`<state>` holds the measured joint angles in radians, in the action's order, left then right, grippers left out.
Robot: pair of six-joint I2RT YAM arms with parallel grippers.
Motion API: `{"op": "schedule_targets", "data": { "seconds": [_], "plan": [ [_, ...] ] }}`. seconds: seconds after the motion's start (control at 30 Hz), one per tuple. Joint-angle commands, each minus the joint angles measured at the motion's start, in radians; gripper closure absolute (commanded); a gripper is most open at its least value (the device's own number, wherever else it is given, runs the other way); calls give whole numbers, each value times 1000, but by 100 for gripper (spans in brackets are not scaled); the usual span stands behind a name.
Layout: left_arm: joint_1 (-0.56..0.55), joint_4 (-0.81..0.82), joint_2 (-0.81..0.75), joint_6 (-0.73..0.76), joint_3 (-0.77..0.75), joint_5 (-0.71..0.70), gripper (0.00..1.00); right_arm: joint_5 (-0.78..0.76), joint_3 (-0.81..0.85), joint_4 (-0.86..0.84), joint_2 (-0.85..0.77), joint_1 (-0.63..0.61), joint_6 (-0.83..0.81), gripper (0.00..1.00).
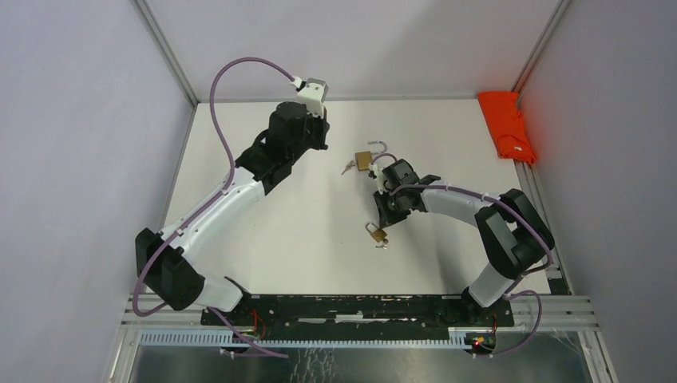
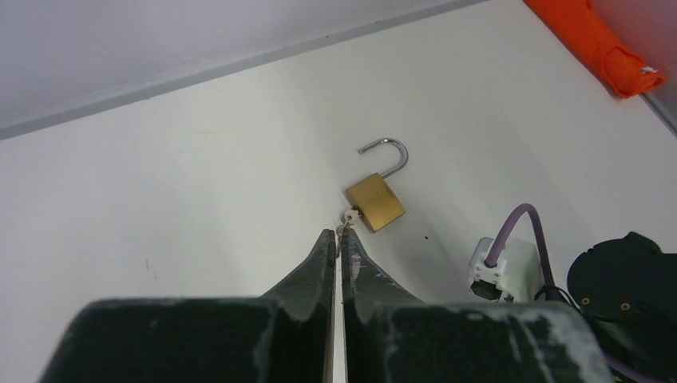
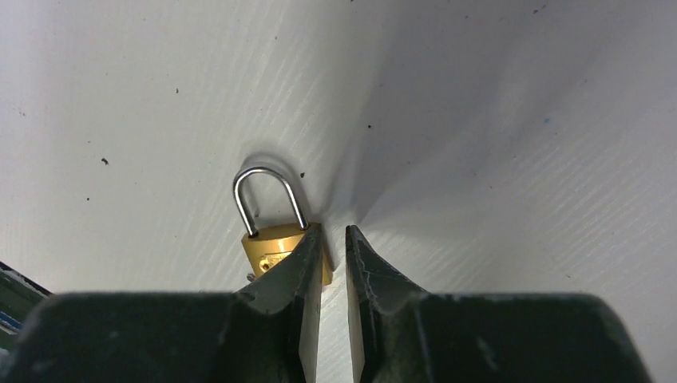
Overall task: Unlock with the key
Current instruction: Adjust the lock at the center of the board.
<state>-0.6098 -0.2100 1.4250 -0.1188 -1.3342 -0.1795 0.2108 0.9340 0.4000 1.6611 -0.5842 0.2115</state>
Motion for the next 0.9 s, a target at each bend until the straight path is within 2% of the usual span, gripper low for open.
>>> {"op": "schedule_targets", "data": {
  "seconds": [0.0, 0.2, 0.47, 0.63, 0.87],
  "plan": [
    [3, 24, -38, -27, 4, -32, 91, -33, 29, -13, 8, -22, -3, 78],
    [4, 32, -52, -23, 16, -39, 91, -71, 36, -23, -17, -30, 15, 78],
    [4, 37, -54, -18, 19, -41, 90, -83, 105, 30, -36, -88, -63, 77],
    [3, 39, -57, -18, 20, -42, 89, -105, 143, 99, 15, -107, -133, 75],
    [4, 34, -65, -9, 19, -55, 89, -117, 117, 100, 33, -126, -176, 75]
  ]
}}
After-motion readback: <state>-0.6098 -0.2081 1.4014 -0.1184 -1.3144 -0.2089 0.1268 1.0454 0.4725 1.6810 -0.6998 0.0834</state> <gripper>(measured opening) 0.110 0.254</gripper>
